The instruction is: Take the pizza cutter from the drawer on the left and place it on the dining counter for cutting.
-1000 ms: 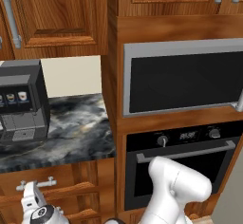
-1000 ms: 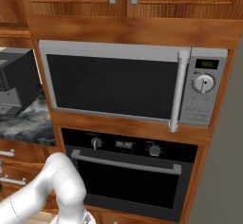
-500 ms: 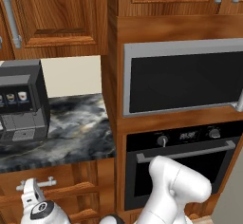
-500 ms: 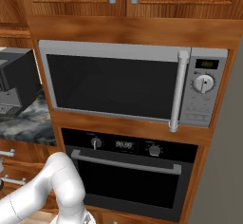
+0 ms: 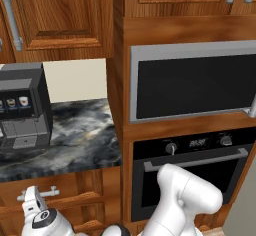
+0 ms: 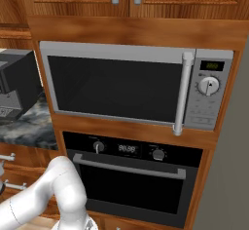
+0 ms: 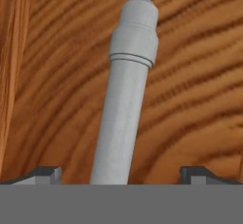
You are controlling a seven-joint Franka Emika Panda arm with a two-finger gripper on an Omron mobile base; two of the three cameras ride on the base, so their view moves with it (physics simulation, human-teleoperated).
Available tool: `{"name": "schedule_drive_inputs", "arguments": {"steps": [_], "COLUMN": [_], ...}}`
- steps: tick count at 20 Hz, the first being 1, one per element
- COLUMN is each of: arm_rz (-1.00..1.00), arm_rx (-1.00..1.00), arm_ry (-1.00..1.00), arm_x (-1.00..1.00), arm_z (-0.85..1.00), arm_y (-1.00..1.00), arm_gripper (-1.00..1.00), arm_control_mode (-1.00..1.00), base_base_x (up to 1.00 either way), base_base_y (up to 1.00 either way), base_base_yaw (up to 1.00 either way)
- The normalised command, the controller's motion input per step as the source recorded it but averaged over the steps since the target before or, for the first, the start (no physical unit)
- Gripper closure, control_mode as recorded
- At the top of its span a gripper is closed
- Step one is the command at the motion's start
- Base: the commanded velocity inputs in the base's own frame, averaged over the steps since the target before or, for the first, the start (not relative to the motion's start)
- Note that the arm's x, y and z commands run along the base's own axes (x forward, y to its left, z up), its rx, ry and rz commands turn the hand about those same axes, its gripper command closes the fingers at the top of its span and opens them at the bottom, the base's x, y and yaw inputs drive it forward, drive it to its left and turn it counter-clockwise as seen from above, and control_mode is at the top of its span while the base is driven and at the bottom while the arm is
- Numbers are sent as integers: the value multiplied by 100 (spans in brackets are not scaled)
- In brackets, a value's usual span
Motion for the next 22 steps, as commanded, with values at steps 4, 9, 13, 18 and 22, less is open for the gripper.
{"name": "schedule_drive_inputs", "arguments": {"steps": [4,9,13,18,22], "arm_rz": [1,2,2,0,0], "arm_rx": [0,0,0,0,0], "arm_ry": [-11,-10,-10,-12,-8], "arm_x": [4,3,1,2,20], "arm_z": [-49,-50,-49,-44,-39], "arm_y": [0,0,0,0,-1], "arm_gripper": [-100,-100,-100,-100,-100], "arm_control_mode": [-100,-100,-100,-100,-100], "base_base_x": [0,0,0,0,0], "base_base_y": [0,0,0,0,0], "base_base_yaw": [0,0,0,0,0]}}
